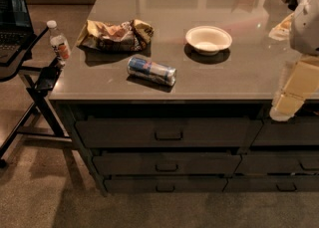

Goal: Open top drawer

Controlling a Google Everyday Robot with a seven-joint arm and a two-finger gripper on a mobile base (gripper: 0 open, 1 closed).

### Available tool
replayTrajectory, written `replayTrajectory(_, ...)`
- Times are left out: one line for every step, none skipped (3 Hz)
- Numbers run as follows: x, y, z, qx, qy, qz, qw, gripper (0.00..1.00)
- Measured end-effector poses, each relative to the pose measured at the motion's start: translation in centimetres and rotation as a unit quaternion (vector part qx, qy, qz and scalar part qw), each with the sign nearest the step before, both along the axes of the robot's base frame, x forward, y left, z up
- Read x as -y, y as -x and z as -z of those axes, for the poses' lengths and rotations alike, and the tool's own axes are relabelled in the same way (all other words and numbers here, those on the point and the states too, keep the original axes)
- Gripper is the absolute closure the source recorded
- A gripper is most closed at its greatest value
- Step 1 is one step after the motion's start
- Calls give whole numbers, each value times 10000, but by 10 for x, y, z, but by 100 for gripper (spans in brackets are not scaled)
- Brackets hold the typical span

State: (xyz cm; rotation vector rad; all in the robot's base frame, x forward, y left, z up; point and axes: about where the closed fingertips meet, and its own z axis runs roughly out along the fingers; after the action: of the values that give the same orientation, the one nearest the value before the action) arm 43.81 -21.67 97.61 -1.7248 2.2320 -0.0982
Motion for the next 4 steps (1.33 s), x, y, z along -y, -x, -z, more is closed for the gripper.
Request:
replayTrajectory(0, 0, 0, 0, -1, 0, 10000, 0)
replayTrajectory(1, 2, 2, 59, -147, -39, 9999, 0)
replayTrajectory(9, 10, 24, 132, -610, -175, 9979, 0)
replayTrajectory(9, 25, 46, 369, -916, -455, 9941, 0)
